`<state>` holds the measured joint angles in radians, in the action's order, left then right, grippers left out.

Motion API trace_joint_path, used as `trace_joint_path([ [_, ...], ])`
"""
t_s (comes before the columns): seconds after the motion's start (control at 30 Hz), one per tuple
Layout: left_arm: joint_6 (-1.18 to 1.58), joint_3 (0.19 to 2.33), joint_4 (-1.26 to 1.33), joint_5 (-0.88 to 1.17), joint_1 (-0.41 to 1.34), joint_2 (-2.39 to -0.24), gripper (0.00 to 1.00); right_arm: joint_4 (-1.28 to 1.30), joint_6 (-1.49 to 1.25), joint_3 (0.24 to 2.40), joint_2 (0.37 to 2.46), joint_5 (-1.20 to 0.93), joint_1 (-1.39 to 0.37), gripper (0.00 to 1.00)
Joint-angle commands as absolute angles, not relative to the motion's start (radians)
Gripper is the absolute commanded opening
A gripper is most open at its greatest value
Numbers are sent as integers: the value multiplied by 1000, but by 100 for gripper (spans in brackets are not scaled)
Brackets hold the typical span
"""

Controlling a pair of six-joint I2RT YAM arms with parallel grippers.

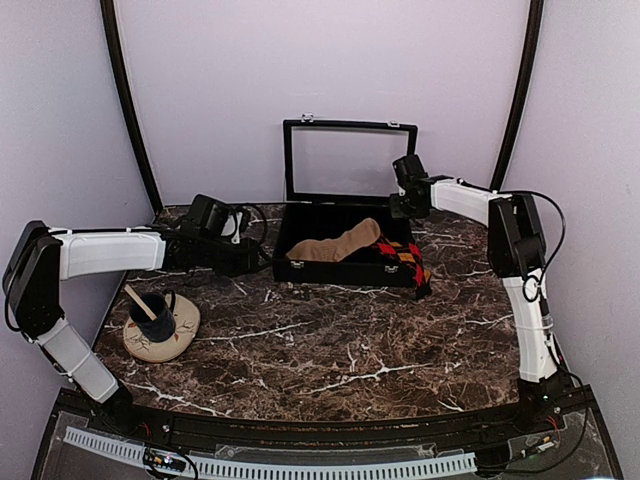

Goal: Roll the socks
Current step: Move the storage box to the center of the board, then pick up the sock from the storage box.

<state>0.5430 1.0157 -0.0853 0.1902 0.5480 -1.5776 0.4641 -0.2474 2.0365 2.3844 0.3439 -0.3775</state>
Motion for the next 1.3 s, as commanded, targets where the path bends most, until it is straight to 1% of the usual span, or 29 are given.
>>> trace_joint_path([
  [0.0,532,1045,-96,198,552,-1583,39,324,-265,2011,2266,340,-356,53],
  [0.1,536,1035,-85,199,555,-1584,39,324,-264,2011,2242,322,-357,59],
  [0.37,543,1003,-55,203,563,-1574,39,347,-264,1956,2153,288,-399,61],
  [0.6,556,967,-24,224,564,-1568,39,379,-268,1935,2118,157,-461,60],
  [0.87,561,945,-17,217,564,-1558,40,405,-313,1932,2153,12,-474,56],
  [1.27,552,930,-17,201,565,-1557,40,472,-350,2001,2260,-64,-463,54],
])
